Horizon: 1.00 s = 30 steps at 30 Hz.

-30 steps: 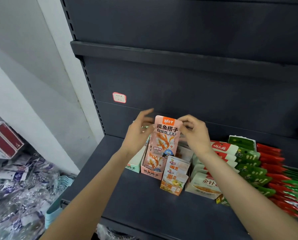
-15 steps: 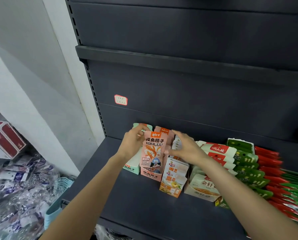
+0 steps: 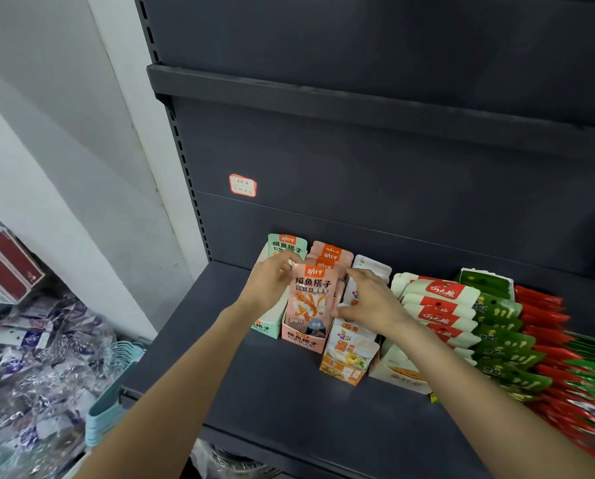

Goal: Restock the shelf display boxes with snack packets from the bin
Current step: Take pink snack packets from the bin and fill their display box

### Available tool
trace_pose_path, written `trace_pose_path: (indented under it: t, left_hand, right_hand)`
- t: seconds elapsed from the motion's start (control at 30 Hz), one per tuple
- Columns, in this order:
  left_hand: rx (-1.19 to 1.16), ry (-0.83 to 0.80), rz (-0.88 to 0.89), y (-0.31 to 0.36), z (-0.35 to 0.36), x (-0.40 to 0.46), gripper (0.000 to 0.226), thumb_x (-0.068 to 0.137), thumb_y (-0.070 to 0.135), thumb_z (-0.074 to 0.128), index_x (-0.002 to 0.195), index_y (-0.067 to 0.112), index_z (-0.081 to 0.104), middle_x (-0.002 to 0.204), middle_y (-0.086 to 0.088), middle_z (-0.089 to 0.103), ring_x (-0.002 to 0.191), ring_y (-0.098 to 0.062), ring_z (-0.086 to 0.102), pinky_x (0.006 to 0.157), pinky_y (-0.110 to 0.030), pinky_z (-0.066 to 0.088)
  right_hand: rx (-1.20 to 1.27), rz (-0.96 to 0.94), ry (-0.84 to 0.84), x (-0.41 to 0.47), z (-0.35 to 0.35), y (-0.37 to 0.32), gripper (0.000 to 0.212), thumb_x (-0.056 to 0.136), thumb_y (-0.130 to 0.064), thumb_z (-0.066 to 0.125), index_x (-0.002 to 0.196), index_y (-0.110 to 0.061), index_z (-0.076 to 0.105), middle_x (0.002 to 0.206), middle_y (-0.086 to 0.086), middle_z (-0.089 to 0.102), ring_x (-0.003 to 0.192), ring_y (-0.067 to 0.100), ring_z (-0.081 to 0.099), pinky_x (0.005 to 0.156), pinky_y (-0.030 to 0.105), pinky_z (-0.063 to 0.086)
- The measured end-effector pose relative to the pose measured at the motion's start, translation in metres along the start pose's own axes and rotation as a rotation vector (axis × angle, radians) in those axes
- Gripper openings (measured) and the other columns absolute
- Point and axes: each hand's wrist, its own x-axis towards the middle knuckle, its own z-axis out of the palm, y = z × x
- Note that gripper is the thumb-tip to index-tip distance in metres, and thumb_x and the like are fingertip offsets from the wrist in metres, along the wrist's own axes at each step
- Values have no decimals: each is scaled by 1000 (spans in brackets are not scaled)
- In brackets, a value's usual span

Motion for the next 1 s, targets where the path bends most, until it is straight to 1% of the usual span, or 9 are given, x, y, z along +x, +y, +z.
trace_pose_path:
  t: [0.07,0.13,0.2,0.3,0.43,0.57,0.7,0.9,1.0]
  left_hand:
    - [98,-78,-16,-3,2,-3,25,96,4,43,109,20,58,103,-8,68,95,-22,62,82,-28,49]
    - [163,-80,-24,-3,4,-4,26,96,9,44,112,25,57,100,-6,67,91,-25,63,79,-36,52]
    - [203,-53,-21,0,6,-5,26,96,13,47,118,25,56,107,-5,66,94,-23,62,74,-32,51]
    - [195,-24,-33,3,7,-7,29,96,16,50,123,23,54,120,-4,62,104,-21,60,75,-24,46]
    - [154,20,-28,5,5,-13,35,94,20,53,129,20,50,122,-5,63,107,-21,60,87,-31,48]
    - [160,132,-27,12,-2,-29,28,95,23,52,122,21,54,117,0,65,98,-15,63,80,-30,52]
    - [241,212,5,28,-9,-67,24,96,28,48,118,23,56,111,4,65,86,-11,62,69,-25,51]
    - [316,234,-26,42,-12,-144,24,96,31,46,115,22,58,104,3,65,87,-16,61,68,-26,45]
    - [292,273,-88,30,-12,-187,20,93,33,49,108,24,60,96,3,67,85,-20,60,70,-32,48]
  right_hand:
    - [-2,8,-3,0,0,1,87,81,-36,71,149,-16,21,154,5,26,141,22,23,113,35,24]
    - [-10,9,-2,1,1,0,86,81,-37,71,149,-15,22,154,5,26,141,22,24,112,34,24]
    - [-9,13,1,1,2,0,86,81,-37,71,148,-15,23,154,4,27,141,21,24,112,34,25]
    - [-14,19,-1,0,1,0,85,81,-37,71,148,-15,24,154,4,26,141,21,23,113,34,24]
    - [-8,10,-9,-2,0,-2,83,80,-38,71,147,-15,27,153,4,27,141,21,24,112,35,25]
    - [-2,-39,72,-10,-3,-9,68,85,-32,67,144,-20,35,151,0,31,139,19,27,113,36,27]
    - [13,-131,209,-43,-6,-20,40,91,-26,59,130,-22,53,139,-4,46,128,14,43,106,33,38]
    - [98,-216,177,-105,15,-36,31,95,-26,52,125,-20,58,125,-1,55,111,17,55,92,32,46]
    - [151,-263,123,-132,41,-42,29,94,-23,53,121,-18,60,119,1,58,106,20,57,91,35,47]
